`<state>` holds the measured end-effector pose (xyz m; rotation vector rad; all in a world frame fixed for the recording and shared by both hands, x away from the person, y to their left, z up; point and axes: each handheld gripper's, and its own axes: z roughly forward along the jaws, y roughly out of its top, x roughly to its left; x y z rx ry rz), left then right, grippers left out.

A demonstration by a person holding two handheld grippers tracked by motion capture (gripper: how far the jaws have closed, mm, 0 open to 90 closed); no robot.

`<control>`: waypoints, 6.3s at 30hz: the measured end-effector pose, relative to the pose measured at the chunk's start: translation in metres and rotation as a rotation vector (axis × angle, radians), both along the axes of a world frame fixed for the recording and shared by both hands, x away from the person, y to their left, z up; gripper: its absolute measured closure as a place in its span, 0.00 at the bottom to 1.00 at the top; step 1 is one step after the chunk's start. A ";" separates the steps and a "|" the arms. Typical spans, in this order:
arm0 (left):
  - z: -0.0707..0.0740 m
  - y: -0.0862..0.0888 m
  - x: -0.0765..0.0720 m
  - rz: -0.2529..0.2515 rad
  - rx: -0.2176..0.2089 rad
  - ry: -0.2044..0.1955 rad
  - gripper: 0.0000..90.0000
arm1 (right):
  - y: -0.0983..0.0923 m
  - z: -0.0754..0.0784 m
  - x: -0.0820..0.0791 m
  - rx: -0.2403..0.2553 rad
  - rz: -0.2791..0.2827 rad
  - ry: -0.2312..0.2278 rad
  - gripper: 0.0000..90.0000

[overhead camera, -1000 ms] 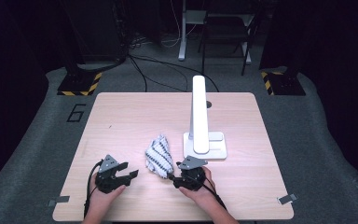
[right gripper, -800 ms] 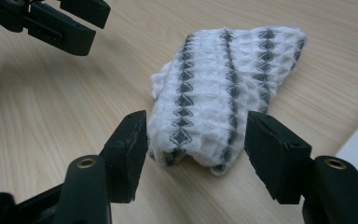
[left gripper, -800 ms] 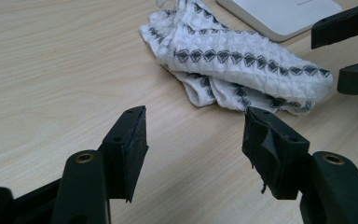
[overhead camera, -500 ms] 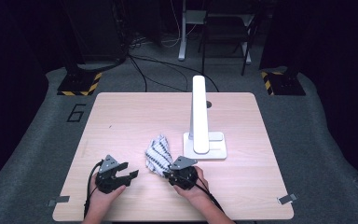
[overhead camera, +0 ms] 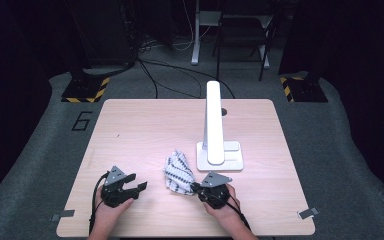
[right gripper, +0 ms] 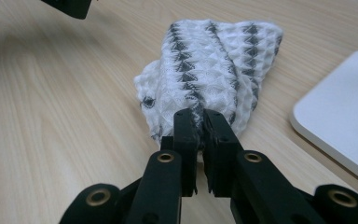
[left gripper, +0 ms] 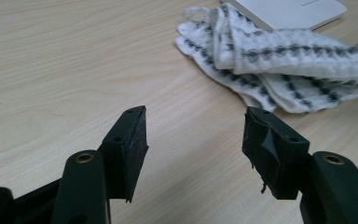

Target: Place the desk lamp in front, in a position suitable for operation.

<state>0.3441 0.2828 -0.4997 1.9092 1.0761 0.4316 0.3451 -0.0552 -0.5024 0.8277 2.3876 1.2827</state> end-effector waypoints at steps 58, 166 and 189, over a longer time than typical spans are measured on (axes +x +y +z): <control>-0.001 0.001 0.001 0.005 0.013 0.003 0.44 | -0.095 0.004 -0.015 -0.064 -0.191 0.066 0.88; -0.001 0.003 -0.001 0.000 0.007 0.003 0.44 | -0.105 -0.007 0.122 0.011 -0.574 0.230 0.34; -0.001 0.002 0.000 0.000 0.007 0.005 0.44 | -0.094 -0.005 0.122 -0.031 -0.565 0.232 0.31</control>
